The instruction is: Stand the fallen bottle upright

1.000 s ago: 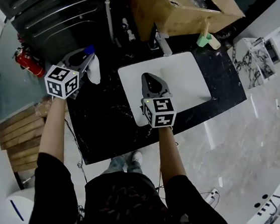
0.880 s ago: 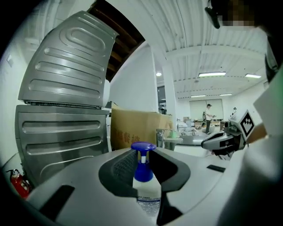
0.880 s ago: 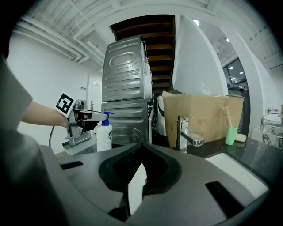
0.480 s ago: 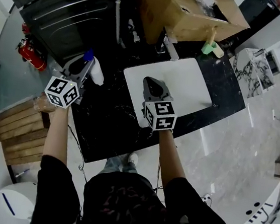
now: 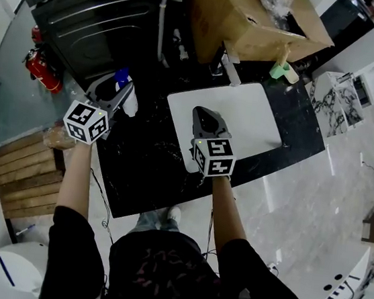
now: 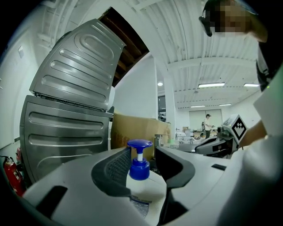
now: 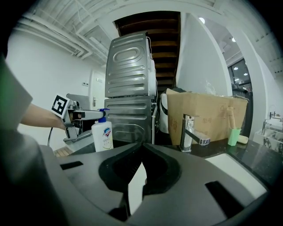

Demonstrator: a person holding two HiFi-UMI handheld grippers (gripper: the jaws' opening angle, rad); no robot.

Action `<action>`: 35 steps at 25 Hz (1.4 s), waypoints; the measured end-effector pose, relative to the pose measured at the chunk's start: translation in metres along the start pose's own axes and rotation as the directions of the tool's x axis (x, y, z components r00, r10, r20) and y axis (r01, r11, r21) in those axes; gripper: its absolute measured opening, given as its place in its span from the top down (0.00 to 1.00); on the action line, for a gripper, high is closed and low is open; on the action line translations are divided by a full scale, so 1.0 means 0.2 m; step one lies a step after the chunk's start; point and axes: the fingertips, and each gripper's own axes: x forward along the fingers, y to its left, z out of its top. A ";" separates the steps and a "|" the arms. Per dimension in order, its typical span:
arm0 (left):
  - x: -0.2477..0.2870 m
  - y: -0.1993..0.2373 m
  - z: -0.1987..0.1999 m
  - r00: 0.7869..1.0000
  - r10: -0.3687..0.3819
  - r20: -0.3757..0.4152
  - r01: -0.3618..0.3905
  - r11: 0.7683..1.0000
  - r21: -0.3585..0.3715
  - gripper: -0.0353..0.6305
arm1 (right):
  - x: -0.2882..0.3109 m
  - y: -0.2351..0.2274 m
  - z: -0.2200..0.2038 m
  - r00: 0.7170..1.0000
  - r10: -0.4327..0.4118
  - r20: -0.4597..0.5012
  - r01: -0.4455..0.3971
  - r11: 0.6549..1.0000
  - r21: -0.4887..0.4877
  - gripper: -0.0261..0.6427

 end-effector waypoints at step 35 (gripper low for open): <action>-0.50 -0.29 0.24 0.980 0.199 0.017 -0.199 0.978 0.069 0.75 | -0.30 0.20 0.14 0.992 0.066 0.104 -0.066 0.998 0.000 0.94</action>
